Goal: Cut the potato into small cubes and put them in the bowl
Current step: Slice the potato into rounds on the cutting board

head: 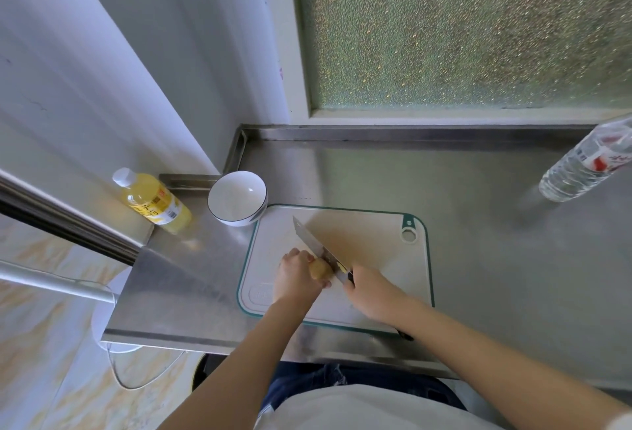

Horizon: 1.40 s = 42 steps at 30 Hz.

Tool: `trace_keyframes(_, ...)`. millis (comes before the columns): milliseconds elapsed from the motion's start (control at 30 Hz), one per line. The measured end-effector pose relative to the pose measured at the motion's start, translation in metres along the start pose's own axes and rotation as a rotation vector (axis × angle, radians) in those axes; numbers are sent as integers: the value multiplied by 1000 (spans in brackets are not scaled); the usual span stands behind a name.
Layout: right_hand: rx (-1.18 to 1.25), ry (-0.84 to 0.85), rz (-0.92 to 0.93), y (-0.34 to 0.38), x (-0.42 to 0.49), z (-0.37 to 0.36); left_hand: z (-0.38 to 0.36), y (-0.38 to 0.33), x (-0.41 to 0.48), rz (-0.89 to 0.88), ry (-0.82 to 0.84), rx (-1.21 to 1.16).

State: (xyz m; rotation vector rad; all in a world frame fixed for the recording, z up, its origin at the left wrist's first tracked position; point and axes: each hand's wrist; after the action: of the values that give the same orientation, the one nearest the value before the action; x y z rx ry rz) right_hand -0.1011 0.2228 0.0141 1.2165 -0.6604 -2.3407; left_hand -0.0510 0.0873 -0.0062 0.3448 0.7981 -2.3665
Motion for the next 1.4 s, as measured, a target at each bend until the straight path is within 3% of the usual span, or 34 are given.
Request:
trace_keyframes(400,-123,-86,71,7,18,-17,3,8,-4,43,-17,-96)
trace_keyframes(600,29,-81,25,10,22,-1,2,8,-4,43,-30,-117)
trace_keyframes(867,13,-200,33,12,6,11,0,10,-4,56,-39,-116)
trace_keyframes(1400,-64,-117,31,8,-12,8,-3,9,-3,31,-65,-104)
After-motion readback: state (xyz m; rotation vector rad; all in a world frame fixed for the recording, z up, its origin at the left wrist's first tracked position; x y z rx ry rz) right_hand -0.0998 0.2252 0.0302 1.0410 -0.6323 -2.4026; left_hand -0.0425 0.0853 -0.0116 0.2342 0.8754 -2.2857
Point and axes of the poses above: each hand's wrist, its own x-axis towards the middle knuckle, its own z-axis out of the back of the hand, y = z × x, and after that the axes turned 5 degrees about y, right-handed
